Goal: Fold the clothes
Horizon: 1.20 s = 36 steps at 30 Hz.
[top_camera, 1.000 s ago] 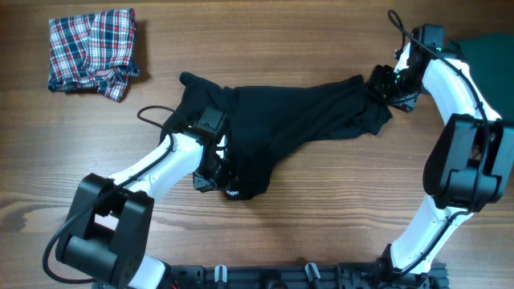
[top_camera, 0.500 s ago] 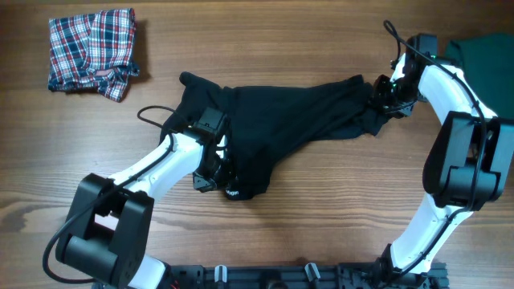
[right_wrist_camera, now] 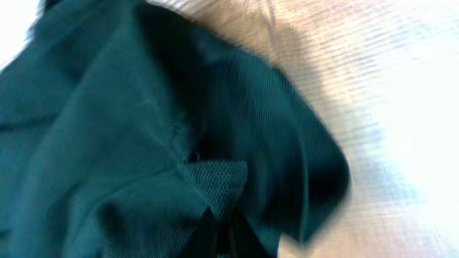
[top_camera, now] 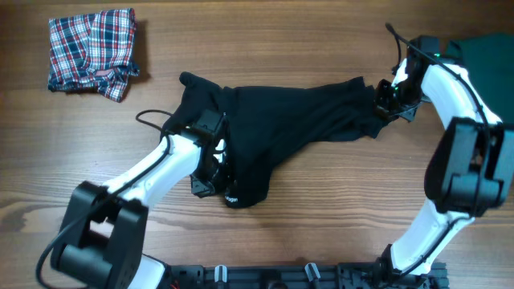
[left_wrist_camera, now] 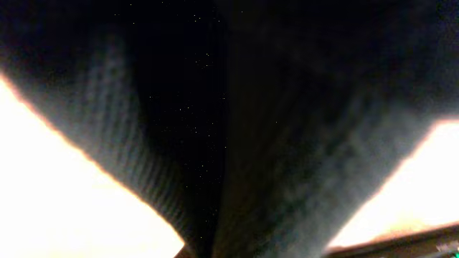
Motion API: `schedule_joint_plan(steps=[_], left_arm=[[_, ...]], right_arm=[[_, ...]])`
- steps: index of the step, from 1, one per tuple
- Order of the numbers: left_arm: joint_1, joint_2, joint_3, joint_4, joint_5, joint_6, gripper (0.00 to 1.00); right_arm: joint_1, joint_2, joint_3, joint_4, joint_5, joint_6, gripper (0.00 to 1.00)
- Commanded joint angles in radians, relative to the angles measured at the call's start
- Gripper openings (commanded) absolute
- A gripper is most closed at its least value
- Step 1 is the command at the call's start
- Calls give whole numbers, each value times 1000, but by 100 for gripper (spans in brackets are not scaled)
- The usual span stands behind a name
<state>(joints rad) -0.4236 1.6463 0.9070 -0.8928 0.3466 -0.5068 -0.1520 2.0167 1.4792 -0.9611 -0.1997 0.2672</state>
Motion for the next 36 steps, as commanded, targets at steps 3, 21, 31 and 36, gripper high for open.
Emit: schedule_joint_plan(steps=[3, 21, 31, 36], left_arm=[[-5, -158, -3, -145, 32, 4, 4], [-5, -195, -3, -587, 132, 28, 4], [-5, -195, -3, -531, 79, 32, 8], [-5, -195, 18, -522, 79, 32, 6]], right_arm=[[2, -190, 25, -156, 16, -3, 4], [8, -433, -19, -514, 68, 14, 4], [9, -568, -30, -575, 155, 29, 79], [9, -568, -50, -500, 143, 51, 80]])
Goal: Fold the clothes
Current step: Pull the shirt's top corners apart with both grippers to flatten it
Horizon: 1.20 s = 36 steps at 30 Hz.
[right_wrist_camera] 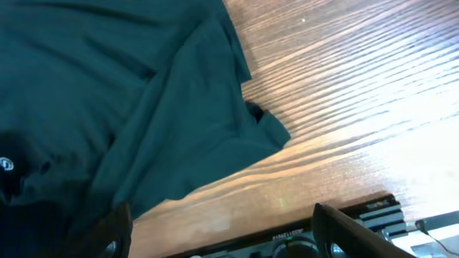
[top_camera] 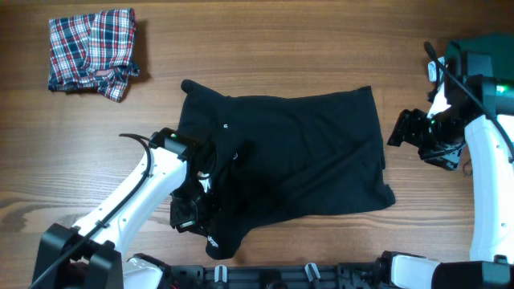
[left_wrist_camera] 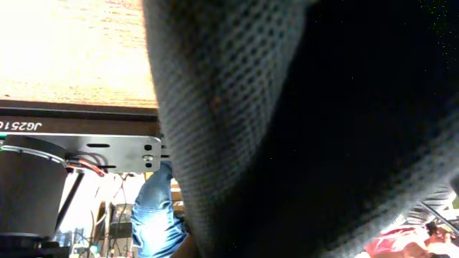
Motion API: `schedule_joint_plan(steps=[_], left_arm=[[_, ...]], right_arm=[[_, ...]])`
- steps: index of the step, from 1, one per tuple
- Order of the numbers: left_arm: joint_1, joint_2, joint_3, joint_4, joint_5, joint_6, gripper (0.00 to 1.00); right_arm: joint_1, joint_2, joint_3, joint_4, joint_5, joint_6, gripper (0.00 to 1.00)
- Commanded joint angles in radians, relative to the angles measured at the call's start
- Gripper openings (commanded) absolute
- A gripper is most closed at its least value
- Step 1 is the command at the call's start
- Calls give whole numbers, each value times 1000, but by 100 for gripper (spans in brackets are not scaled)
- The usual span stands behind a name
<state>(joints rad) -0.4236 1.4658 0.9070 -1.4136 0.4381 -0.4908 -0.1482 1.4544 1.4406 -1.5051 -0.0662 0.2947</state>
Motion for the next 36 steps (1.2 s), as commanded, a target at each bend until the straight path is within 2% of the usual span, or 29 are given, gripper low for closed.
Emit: schedule_joint_plan(steps=[1, 4, 5, 6, 7, 8, 12, 16, 19, 21, 22, 24, 25, 27, 28, 29, 30, 32, 34, 36], left_arm=[[-5, -15, 31, -2, -13, 16, 4], [-5, -39, 102, -31, -13, 20, 4], [-5, -52, 121, -38, -13, 20, 8], [-5, -74, 148, -42, -13, 20, 15], [-5, -97, 174, -42, -13, 20, 18], [-5, -154, 230, -42, -28, 19, 37], [-5, -214, 261, -51, -50, -3, 45], [-5, -234, 260, -55, -53, -15, 46], [-5, -233, 260, 51, -127, -15, 54], [-5, -229, 260, 184, -225, -15, 64], [-5, -221, 260, 241, -272, -14, 66], [-3, -193, 260, 341, -346, -8, 65], [-1, -168, 260, 407, -365, 25, 65], [20, -87, 260, 554, -367, 75, 56], [31, -56, 260, 596, -370, 86, 51], [50, -11, 260, 644, -369, 91, 43], [71, 32, 260, 681, -369, 91, 27], [109, 107, 260, 733, -369, 91, 14], [152, 186, 260, 791, -368, 95, 6], [181, 238, 260, 843, -368, 111, 4]], right_arm=[[5, -5, -11, 71, -2, 23, 79], [5, -5, -14, 167, -53, 20, 76], [5, -5, -14, 187, -59, 20, 76], [5, 0, -14, 211, -59, 20, 76], [5, 5, -14, 233, -65, 20, 76], [5, 27, -16, 277, -106, 19, 77], [5, 69, -19, 328, -124, 19, 77], [13, 124, -23, 377, -167, 8, 77], [38, 179, -23, 452, -225, -4, 77], [65, 228, -23, 509, -227, -3, 77], [75, 253, -23, 529, -228, -3, 77], [93, 302, -23, 565, -228, -4, 75], [101, 333, -23, 588, -229, -4, 70], [118, 401, -23, 656, -228, -5, 27], [120, 413, -23, 669, -227, -5, 19], [123, 436, -23, 694, -219, -3, 15], [123, 451, -23, 710, -220, -4, 13], [123, 470, -23, 729, -219, -3, 7], [125, 485, -23, 748, -214, -3, 4], [128, 495, -23, 761, -178, -2, 4]])
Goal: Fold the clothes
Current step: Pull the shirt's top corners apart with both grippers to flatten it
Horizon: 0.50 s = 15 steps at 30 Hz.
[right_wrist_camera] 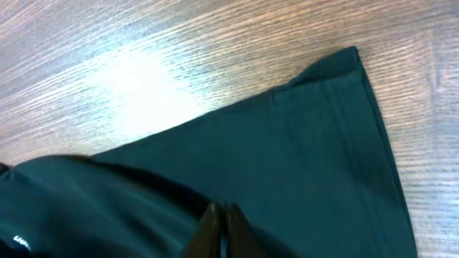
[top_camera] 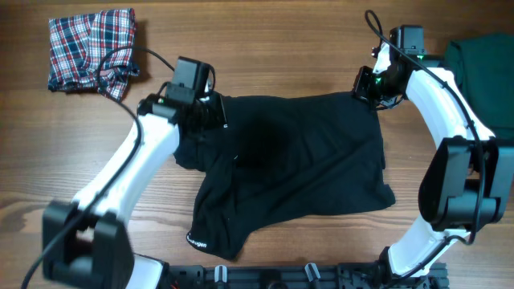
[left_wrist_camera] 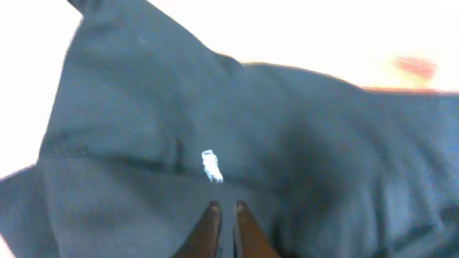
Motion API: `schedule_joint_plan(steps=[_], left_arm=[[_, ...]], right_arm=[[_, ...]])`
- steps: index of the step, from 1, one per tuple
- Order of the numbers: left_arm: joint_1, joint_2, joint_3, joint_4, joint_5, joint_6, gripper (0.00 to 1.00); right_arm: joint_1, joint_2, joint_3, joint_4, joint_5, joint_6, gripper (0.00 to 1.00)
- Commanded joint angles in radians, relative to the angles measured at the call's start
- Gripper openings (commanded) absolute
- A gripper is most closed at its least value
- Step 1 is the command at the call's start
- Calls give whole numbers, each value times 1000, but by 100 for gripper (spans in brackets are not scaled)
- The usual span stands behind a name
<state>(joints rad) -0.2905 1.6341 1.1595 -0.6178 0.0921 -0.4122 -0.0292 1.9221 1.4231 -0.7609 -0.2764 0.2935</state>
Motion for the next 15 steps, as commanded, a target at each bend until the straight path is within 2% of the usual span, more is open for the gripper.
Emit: schedule_joint_plan(steps=[1, 15], left_arm=[[57, 88, 8, 70, -18, 50, 4], [77, 256, 8, 237, -16, 92, 4]], right_arm=[[10, 30, -5, 22, 56, 4, 4], [20, 119, -5, 69, 97, 28, 4]])
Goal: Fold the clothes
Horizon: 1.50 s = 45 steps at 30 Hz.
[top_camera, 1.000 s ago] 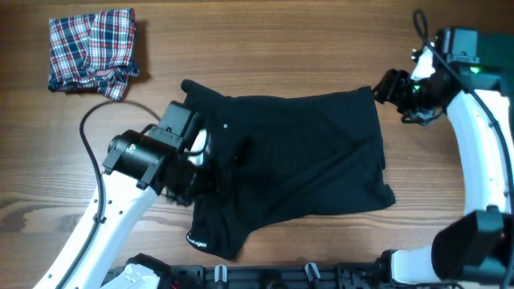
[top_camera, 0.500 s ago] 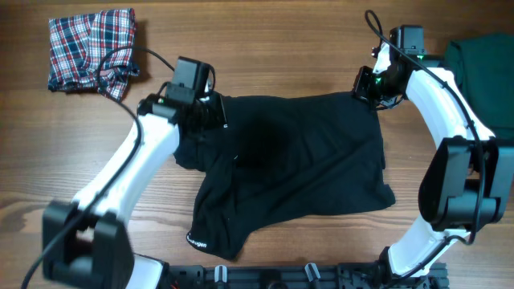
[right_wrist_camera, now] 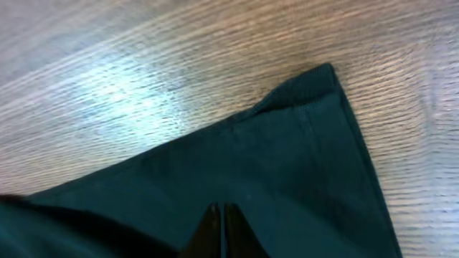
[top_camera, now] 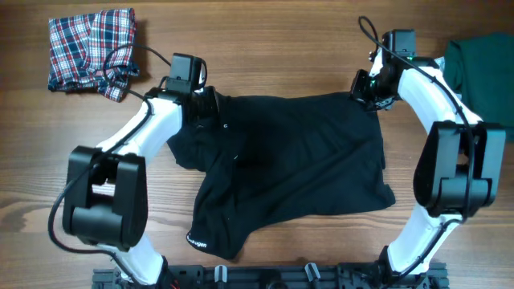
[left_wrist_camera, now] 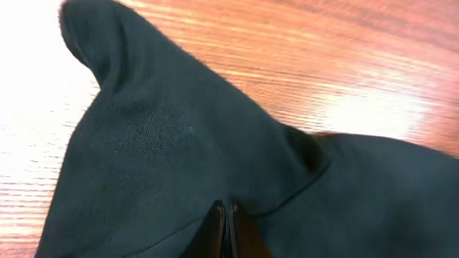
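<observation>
A black garment (top_camera: 289,160) lies spread on the wooden table (top_camera: 273,40), with a rumpled flap hanging toward the front left. My left gripper (top_camera: 207,106) sits at the garment's far left corner. In the left wrist view its fingertips (left_wrist_camera: 226,206) are pressed together on the black cloth (left_wrist_camera: 143,143), close to a seam. My right gripper (top_camera: 365,90) is at the far right corner. There the gripper (right_wrist_camera: 219,208) is shut on the fabric (right_wrist_camera: 301,158), just inside the hem.
A folded plaid cloth (top_camera: 92,50) lies at the far left corner of the table. A dark green garment (top_camera: 480,60) lies at the right edge, behind my right arm. A black rail (top_camera: 281,277) runs along the front edge.
My left gripper has shifted slightly toward the corner tip of the garment, and its small gap has closed. My right gripper stays at the far right corner. The garment has not moved.
Both grippers first held the black garment stretched and bunched between them. Then it lay spread flat, with my right gripper open beside it and my left under the front left flap. Later both grippers stood at the far corners, where they are now shut.
</observation>
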Motion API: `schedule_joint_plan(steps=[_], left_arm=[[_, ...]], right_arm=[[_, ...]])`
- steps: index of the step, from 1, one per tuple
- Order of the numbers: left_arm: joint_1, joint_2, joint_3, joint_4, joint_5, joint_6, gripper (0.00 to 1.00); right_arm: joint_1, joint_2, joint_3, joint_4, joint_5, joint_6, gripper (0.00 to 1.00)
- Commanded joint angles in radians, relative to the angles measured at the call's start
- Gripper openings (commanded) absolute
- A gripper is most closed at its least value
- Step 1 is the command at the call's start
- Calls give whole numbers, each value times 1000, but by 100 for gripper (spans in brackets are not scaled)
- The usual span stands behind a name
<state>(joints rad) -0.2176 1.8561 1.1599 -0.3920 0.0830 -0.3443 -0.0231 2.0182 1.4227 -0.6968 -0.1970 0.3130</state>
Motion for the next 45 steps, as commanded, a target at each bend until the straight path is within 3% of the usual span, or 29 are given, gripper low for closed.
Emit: schedule_joint_plan(steps=[1, 19, 45], left_arm=[[4, 39, 7, 12, -6, 23, 4], [4, 124, 7, 29, -6, 23, 4], [33, 286, 7, 421, -22, 23, 5]], right_arm=[[14, 23, -5, 6, 17, 9, 4], [18, 111, -10, 31, 17, 32, 4], [20, 282, -10, 309, 14, 106, 4]])
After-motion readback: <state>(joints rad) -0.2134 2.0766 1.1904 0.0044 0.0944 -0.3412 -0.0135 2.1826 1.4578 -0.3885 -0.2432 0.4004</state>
